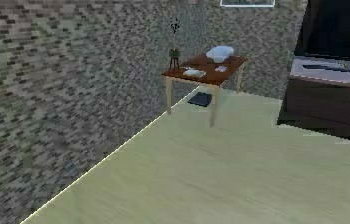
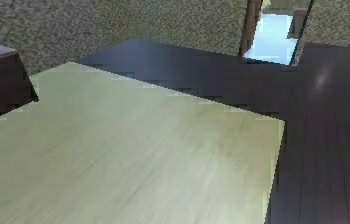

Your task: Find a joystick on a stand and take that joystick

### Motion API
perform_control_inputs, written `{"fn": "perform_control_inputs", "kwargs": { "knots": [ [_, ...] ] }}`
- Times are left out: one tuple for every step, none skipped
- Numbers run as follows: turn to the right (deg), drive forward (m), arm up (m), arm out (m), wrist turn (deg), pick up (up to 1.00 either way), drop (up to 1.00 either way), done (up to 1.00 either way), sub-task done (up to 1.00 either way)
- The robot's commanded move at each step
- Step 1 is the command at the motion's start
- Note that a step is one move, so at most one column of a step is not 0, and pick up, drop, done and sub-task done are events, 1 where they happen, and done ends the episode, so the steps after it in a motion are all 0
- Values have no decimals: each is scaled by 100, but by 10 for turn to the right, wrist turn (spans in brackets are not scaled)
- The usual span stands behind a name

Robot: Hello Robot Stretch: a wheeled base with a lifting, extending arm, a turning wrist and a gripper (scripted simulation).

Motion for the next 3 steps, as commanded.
{"fn": "perform_control_inputs", "kwargs": {
  "knots": [
    [300, 0, 0, 0, 0, 0, 0, 0, 0],
    [0, 100, 0, 0, 0, 0, 0, 0, 0],
    [0, 95, 0, 0, 0, 0, 0, 0, 0]
  ]
}}
